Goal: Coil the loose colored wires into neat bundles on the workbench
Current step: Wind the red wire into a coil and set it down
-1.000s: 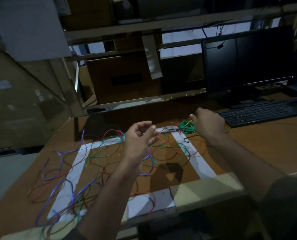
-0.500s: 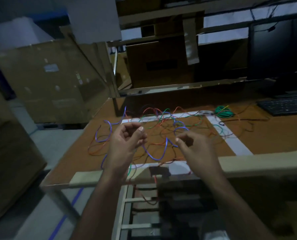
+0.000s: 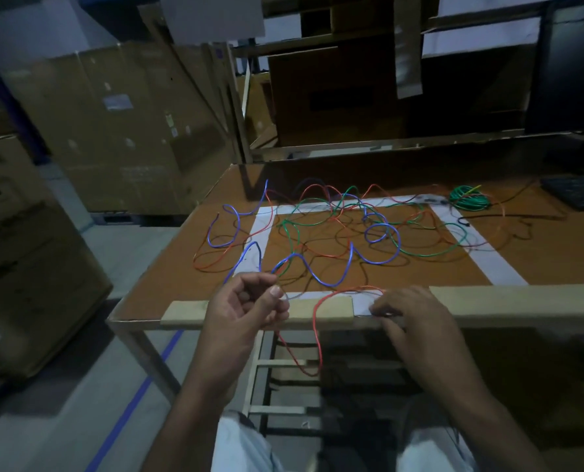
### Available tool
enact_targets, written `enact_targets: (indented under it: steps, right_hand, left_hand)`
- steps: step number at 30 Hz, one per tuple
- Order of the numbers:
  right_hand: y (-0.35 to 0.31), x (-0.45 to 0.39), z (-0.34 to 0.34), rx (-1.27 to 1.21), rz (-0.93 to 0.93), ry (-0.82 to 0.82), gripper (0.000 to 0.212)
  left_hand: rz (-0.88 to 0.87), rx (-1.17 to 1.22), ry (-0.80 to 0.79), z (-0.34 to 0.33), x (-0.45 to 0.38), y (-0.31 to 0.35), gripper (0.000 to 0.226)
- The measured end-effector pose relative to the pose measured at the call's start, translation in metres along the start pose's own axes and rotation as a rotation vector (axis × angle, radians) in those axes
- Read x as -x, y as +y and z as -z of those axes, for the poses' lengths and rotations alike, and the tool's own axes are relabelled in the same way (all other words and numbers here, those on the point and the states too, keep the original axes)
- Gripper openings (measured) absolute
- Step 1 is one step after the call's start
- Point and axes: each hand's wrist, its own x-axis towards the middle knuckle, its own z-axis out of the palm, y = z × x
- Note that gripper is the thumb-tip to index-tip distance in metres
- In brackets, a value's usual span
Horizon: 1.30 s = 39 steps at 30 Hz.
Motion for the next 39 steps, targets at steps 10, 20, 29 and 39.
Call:
enact_targets:
  steps: [10, 20, 29, 39]
  right_hand:
    - [-0.042, -0.015, 0.019, -0.414, 0.296, 0.189, 0.022]
    - [-0.091, -0.047, 0.008, -0.638, 0.379, 0.152, 0.021]
    - [-0.109, -0.077, 0.010, -0.622, 0.472, 0.144, 0.023]
    - [-0.100, -0.069, -0.017, -1.085, 0.080, -0.759, 0.040]
  left_hand:
    - [-0.075, 0.016, 0.127, 0.033, -0.003, 0.023, 0.023]
    - [-0.003, -0.035, -0.323, 0.001, -0.012, 0.045, 0.039]
    - [-0.084, -0.075, -0.172, 0.001, -0.030, 0.070, 0.025]
    - [-0.015, 0.394, -0.179, 0.005, -0.045, 0.091, 0.043]
